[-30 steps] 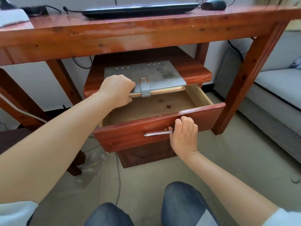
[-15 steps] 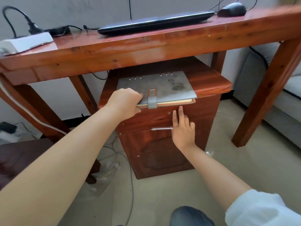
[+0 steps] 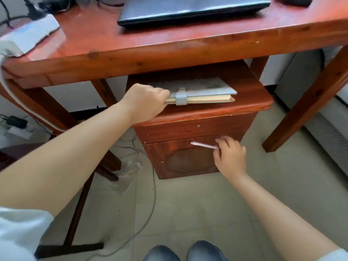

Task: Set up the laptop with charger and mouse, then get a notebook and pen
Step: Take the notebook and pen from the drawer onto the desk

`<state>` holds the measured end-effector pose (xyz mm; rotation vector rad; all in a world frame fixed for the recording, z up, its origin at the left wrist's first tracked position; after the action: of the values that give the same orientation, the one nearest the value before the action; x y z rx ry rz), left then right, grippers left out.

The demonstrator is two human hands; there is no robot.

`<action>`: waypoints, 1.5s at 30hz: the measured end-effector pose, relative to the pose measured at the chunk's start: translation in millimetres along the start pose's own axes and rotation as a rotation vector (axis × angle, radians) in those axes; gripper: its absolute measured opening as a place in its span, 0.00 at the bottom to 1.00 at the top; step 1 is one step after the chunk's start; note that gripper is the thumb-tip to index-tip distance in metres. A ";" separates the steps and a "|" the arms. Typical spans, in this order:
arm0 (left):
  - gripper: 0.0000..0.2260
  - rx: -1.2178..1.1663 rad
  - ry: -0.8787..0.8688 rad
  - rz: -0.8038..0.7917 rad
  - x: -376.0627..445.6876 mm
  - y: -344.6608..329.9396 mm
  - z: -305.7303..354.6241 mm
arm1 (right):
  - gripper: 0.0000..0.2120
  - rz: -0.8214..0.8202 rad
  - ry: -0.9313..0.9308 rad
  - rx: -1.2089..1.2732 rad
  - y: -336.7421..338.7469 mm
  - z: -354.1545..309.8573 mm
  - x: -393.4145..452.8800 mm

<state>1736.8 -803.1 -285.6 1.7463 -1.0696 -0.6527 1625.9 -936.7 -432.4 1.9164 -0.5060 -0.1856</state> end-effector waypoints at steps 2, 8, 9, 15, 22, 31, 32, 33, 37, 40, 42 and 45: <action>0.07 -0.003 -0.002 0.018 -2.9 26.7 -9.0 | 0.09 -0.141 -0.137 -0.002 13.8 0.1 -0.6; 0.14 -0.133 0.133 -0.070 -14.0 94.0 -72.9 | 0.15 -0.317 -0.471 0.367 94.6 -32.2 2.5; 0.15 -0.159 0.142 -0.070 -20.4 106.0 -83.5 | 0.18 -0.335 -0.491 0.382 109.5 -44.8 3.9; 0.15 -0.123 0.236 -0.062 -79.9 193.5 -167.2 | 0.15 -0.397 -0.434 0.414 190.9 -139.8 43.4; 0.14 -0.137 0.625 -0.153 -91.8 217.3 -267.7 | 0.11 -0.441 -0.349 0.471 226.3 -214.6 110.4; 0.11 -0.016 0.855 -0.350 -20.2 146.1 -312.8 | 0.08 -0.471 -0.234 0.653 207.1 -241.1 228.0; 0.10 -0.098 0.849 -0.388 -11.6 131.1 -310.0 | 0.08 -0.482 -0.247 0.669 201.4 -236.2 241.0; 0.10 -0.138 0.857 -0.376 -4.0 123.6 -308.6 | 0.10 -0.489 -0.271 0.695 195.9 -230.3 252.4; 0.09 -0.256 0.918 -0.403 4.4 93.3 -300.0 | 0.15 -0.510 -0.352 0.783 175.1 -216.5 286.8; 0.16 -0.425 0.809 -0.522 23.3 53.0 -266.4 | 0.11 -0.568 -0.286 0.700 165.6 -223.8 301.4; 0.20 -0.497 0.851 -0.572 33.2 34.3 -255.6 | 0.11 -0.597 -0.281 0.676 160.5 -222.0 305.2; 0.22 -0.579 0.942 -0.632 44.9 10.8 -252.2 | 0.11 -0.603 -0.329 0.670 156.7 -208.8 303.4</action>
<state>1955.4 -731.7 -172.2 1.5483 0.3147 -0.3565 1932.2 -940.1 -174.8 2.6807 -0.1896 -0.8154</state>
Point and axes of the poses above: each hand's wrist, its own x-axis towards the middle knuckle, its own y-axis out of the back of the hand, z = x × y, the point moved 9 cm from there along x, towards the middle knuckle, and after that the axes turned 10 degrees about -z, right-handed, at the moved point
